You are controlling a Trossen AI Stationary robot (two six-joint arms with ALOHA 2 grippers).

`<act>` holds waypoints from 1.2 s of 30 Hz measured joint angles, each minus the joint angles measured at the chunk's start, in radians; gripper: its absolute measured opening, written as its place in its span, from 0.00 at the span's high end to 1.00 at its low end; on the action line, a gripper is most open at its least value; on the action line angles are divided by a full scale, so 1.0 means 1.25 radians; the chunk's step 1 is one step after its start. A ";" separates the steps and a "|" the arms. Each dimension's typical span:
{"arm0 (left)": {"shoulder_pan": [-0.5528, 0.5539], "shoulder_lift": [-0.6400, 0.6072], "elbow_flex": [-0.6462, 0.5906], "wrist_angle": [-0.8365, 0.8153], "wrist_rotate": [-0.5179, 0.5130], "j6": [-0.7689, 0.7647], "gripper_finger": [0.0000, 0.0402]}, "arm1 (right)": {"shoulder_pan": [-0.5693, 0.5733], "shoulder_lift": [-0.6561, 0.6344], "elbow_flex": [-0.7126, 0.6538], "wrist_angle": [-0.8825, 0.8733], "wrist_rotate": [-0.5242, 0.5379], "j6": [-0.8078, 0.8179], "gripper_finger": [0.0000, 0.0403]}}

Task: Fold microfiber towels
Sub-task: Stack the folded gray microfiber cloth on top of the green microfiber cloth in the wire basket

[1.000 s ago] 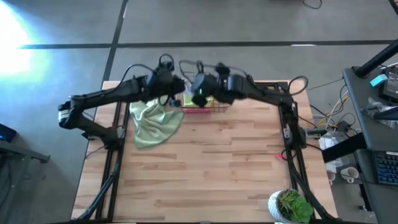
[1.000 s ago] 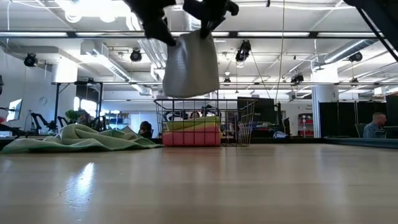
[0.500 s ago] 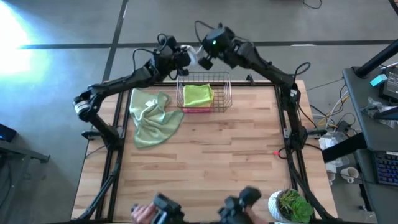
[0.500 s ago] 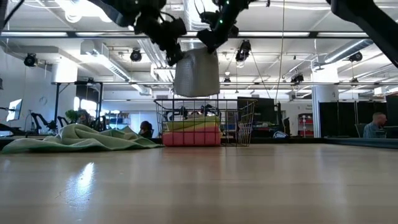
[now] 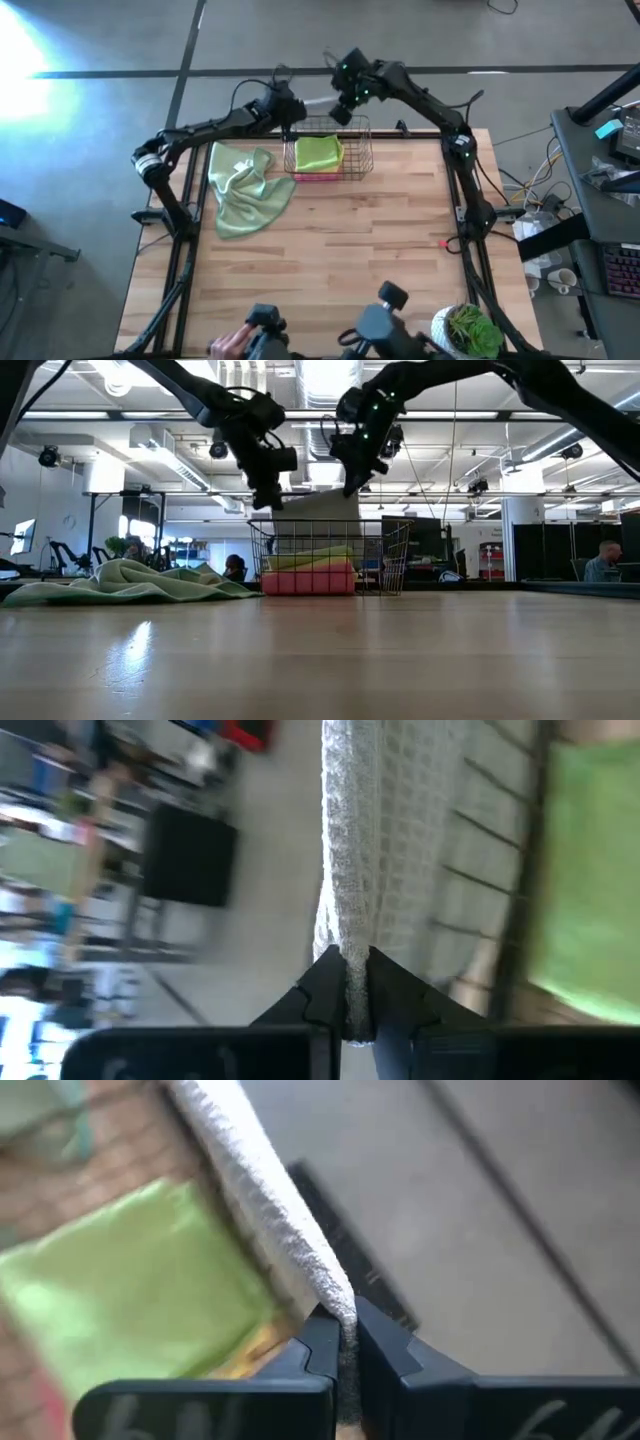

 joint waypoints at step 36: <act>-0.110 -0.017 -0.017 -0.378 0.241 -0.216 0.96 | 0.104 0.090 -0.013 -0.253 -0.096 0.038 0.98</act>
